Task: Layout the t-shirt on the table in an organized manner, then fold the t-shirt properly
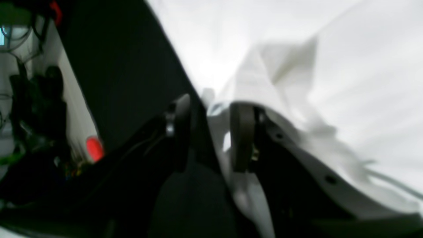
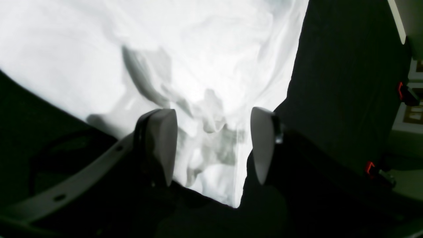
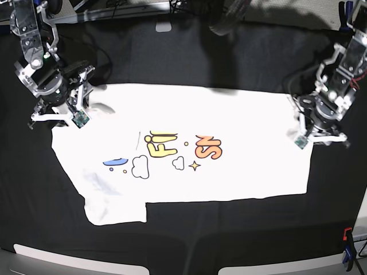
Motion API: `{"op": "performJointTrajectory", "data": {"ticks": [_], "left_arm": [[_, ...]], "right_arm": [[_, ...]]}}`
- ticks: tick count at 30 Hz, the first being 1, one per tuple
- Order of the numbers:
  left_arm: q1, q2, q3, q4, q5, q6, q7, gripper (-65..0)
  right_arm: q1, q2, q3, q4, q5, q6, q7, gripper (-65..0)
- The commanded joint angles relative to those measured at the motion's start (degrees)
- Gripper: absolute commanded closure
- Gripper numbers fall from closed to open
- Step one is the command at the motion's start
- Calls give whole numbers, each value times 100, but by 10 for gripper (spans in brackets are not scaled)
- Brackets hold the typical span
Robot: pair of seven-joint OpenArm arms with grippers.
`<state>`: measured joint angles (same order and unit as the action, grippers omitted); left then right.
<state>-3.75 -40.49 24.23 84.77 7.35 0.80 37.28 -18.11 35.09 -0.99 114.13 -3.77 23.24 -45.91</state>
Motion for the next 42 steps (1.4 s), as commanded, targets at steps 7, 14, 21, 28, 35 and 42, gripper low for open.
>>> {"op": "performJointTrajectory", "data": {"ticks": [7,14,21,28,35,42], "left_arm": [[-721,-170,-63,-758,313,76,61,-190],[-970,-208,-63,-752,313,120,63,-190],[-721,-216,-61,380,1349,1462,262,-190],[348,-225,-50,2258,214,-675,315,-190],[1504,-275,-50,2203,573,-1296,-269,-190],[1567,-533,-50,1836,678,-1086,-48,-191]], "right_arm": [[48,92,50,98,-4,-55,87,-342],[48,92,50,98,-4,-55,87,-342],[48,94,50,98,-50,-914,81,-342],[48,94,50,98,-48,-911,31,-342],[48,94,50,98,-48,-914,-48,-342],[48,94,50,98,-50,-909,-50,-342]]}}
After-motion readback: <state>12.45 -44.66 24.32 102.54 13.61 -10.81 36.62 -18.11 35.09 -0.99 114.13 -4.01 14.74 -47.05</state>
